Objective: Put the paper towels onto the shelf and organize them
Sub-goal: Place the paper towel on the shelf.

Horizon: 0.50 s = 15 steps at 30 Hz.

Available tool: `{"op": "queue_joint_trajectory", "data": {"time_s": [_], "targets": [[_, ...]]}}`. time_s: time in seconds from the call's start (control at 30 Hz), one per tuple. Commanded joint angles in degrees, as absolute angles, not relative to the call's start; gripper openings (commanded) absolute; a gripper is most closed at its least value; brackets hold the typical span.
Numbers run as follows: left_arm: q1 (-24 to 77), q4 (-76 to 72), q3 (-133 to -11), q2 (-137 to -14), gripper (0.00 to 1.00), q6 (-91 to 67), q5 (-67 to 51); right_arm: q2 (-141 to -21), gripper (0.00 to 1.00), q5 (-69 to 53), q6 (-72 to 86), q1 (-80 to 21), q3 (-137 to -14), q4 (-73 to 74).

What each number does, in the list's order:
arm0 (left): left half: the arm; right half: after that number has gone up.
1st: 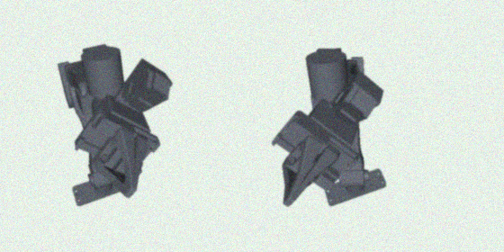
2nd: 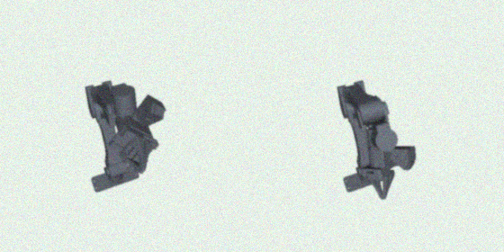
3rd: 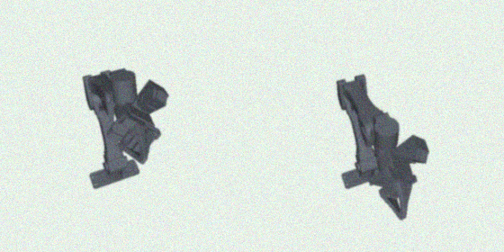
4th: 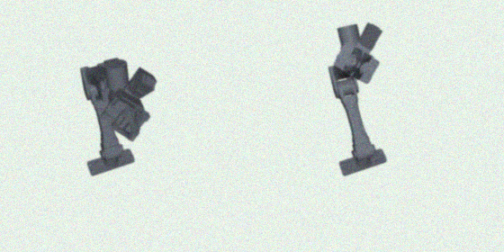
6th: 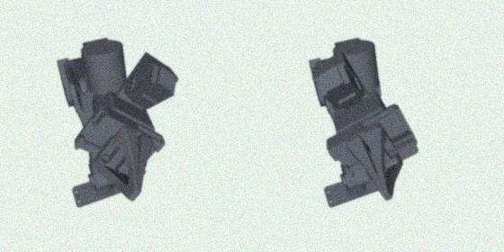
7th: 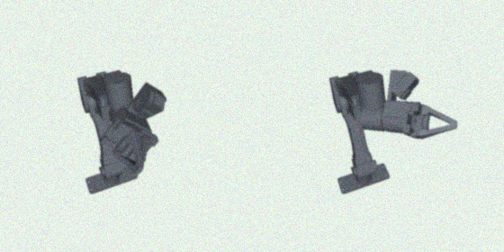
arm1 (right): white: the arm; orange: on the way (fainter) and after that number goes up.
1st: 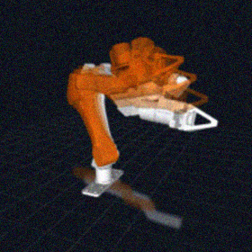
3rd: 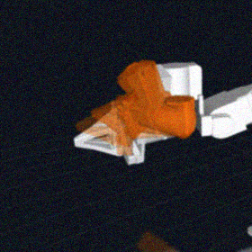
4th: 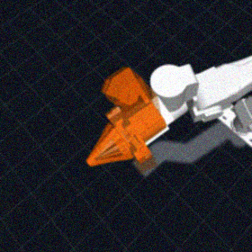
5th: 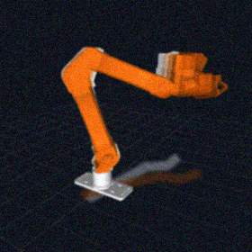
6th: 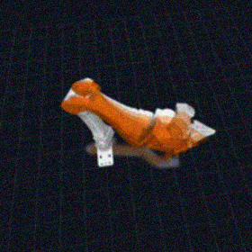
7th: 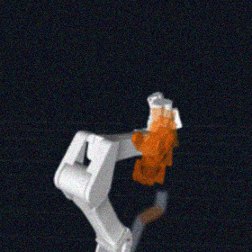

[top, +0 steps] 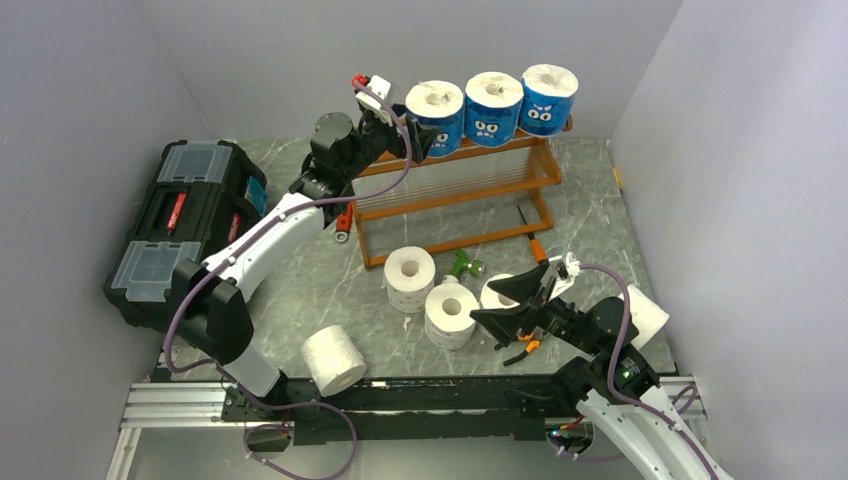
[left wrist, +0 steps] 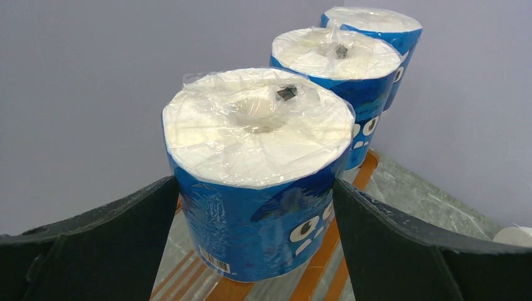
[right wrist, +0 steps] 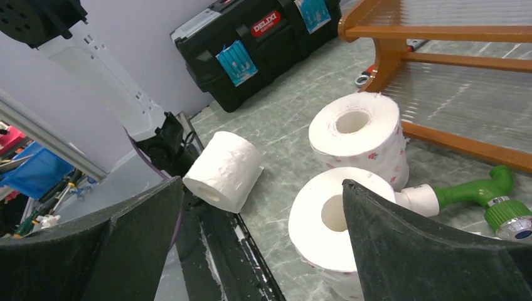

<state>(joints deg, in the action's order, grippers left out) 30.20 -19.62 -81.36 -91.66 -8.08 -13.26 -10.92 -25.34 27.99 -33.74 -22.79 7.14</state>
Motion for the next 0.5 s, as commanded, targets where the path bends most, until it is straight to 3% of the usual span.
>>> {"op": "queue_joint_trajectory", "data": {"time_s": [0.0, 0.47], "targets": [[30.2, -21.3, -83.9, -92.9, 0.97, -9.0, -14.1, -11.0, 1.0, -24.3, 27.1, -33.8, -23.0, 6.0], [30.3, -21.6, -83.8, -93.3, 0.98, -8.4, -13.3, -10.9, 1.0, -23.7, 27.0, -33.8, -23.4, 7.1]]}}
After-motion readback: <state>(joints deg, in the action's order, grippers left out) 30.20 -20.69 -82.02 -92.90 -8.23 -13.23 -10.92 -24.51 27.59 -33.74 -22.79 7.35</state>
